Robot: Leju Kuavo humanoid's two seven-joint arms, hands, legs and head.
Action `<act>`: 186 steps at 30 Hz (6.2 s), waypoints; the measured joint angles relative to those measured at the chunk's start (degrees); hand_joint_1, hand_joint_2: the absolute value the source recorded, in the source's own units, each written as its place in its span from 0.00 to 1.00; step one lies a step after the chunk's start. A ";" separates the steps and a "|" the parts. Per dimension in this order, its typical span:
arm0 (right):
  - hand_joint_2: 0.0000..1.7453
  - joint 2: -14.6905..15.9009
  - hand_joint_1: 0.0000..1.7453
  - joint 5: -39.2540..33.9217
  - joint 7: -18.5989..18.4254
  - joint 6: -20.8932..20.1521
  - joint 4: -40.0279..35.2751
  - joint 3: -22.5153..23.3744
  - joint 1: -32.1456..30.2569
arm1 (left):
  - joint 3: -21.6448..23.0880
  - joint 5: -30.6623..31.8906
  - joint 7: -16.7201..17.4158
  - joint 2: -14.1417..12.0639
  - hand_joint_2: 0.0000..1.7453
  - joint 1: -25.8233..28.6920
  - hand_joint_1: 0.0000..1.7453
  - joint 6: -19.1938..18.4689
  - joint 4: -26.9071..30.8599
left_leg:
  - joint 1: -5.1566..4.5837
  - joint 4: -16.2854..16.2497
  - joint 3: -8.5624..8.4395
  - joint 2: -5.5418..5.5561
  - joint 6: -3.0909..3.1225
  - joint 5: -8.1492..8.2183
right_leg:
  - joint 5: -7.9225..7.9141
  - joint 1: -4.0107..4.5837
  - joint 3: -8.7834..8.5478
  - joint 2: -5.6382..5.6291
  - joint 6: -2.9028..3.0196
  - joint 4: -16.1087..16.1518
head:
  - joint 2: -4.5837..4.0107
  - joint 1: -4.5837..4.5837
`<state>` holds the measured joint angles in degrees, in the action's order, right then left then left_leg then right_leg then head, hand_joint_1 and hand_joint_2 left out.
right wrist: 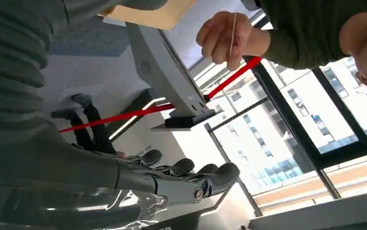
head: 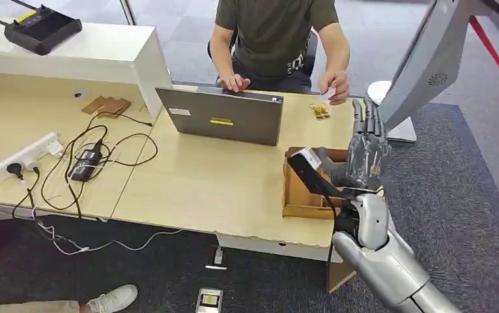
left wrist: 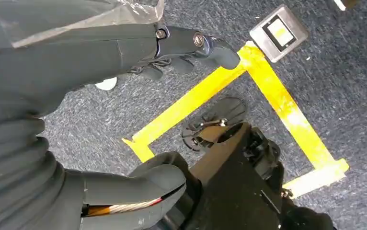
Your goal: Pass the card to the sensor for recognition and then transmit it.
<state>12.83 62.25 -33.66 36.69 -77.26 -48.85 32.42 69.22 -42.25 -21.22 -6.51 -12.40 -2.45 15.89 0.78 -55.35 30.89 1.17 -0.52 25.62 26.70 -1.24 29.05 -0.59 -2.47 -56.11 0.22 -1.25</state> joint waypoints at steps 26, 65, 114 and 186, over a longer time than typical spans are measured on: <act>1.00 3.78 0.00 -42.51 36.21 1.60 -19.88 9.40 -28.80 | -2.10 -6.08 -5.79 -1.90 1.00 6.13 0.00 4.31 -0.13 | 0.01 0.03 0.02 -0.01 0.02 0.04 | 0.04 0.01 0.05 0.00 0.02 0.04 | 0.00 0.00; 1.00 8.68 0.00 13.64 0.83 -23.12 -7.57 4.61 -17.46 | -2.01 -8.09 -5.88 -1.81 1.00 5.53 0.00 5.81 -0.09 | 0.00 0.03 0.02 -0.01 0.01 0.02 | 0.02 0.00 0.01 -0.01 0.02 0.03 | 0.00 0.00; 1.00 11.13 0.00 -6.75 -0.32 -20.26 7.01 -9.16 -6.65 | -1.99 -9.57 -5.07 -2.16 1.00 5.26 0.00 6.01 -0.11 | 0.00 0.02 0.05 0.00 0.02 0.03 | 0.02 0.00 0.02 -0.01 0.01 0.03 | 0.00 0.00; 1.00 9.09 1.00 -5.42 -1.00 -14.03 13.33 -12.52 -4.37 | -1.20 -12.81 -6.58 -1.73 1.00 6.43 0.00 8.83 0.02 | 0.00 0.03 0.04 0.00 0.02 0.03 | 0.03 0.01 0.02 -0.01 0.01 0.03 | 0.00 0.00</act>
<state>21.92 56.83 -34.67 22.66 -63.93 -61.37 28.05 68.02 -55.06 -27.80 -8.24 -5.98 6.38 15.91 0.78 -55.32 30.94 1.17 -0.50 25.65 26.73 -1.23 29.07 -0.59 -2.46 -56.08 0.22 -1.25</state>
